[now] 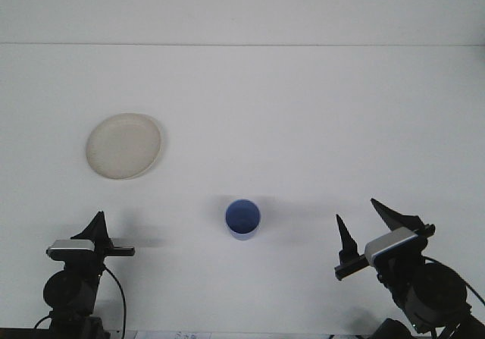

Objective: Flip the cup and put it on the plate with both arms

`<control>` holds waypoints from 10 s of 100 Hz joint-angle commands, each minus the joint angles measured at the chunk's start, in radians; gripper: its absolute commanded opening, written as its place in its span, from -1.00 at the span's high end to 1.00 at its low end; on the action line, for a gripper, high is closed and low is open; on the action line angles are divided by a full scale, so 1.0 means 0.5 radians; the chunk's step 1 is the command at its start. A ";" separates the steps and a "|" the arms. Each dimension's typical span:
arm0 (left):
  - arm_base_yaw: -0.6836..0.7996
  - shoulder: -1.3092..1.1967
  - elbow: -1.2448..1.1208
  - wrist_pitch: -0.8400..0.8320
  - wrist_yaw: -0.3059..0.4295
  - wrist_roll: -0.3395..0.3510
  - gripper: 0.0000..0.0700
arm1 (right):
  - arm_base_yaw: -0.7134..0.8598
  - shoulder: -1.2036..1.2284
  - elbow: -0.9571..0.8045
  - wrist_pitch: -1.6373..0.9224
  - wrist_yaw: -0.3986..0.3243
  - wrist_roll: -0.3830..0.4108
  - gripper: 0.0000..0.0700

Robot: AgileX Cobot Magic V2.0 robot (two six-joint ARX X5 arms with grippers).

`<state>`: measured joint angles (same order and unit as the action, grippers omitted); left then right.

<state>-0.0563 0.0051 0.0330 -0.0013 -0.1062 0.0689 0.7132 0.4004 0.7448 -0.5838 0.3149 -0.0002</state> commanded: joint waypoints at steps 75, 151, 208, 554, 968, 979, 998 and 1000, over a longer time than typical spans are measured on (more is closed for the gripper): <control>0.000 -0.004 -0.033 0.127 -0.002 -0.661 0.97 | 0.020 -0.409 -0.272 0.060 -0.008 0.069 -0.42; -0.023 1.181 1.716 -0.755 0.523 -0.466 -0.72 | 0.020 -0.409 -0.272 0.060 -0.006 0.068 -0.42; -0.864 2.554 2.683 -1.560 0.858 -0.208 -0.67 | 0.020 -0.408 -0.272 0.058 -0.001 0.067 -0.42; 0.289 3.817 3.336 -1.544 0.149 0.135 0.97 | 0.020 -0.408 -0.272 0.014 0.000 0.069 -0.41; -0.053 -0.005 -0.039 0.076 0.083 0.135 0.96 | 0.020 -0.408 -0.271 0.053 -0.020 0.074 0.98; -0.033 -0.005 -0.039 0.030 0.082 0.121 0.96 | 0.020 -0.408 -0.271 0.053 -0.021 0.074 0.98; -0.032 -0.005 -0.039 0.008 0.090 0.068 0.96 | 0.020 -0.408 -0.271 0.056 -0.020 0.074 0.98; -0.032 -0.005 -0.039 0.008 0.090 0.068 0.96 | 0.020 -0.408 -0.271 0.058 -0.020 0.074 0.98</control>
<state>-0.0738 0.0044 0.0334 -0.0074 -0.0620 0.1135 0.7139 0.1940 0.6067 -0.5686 0.3073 0.0273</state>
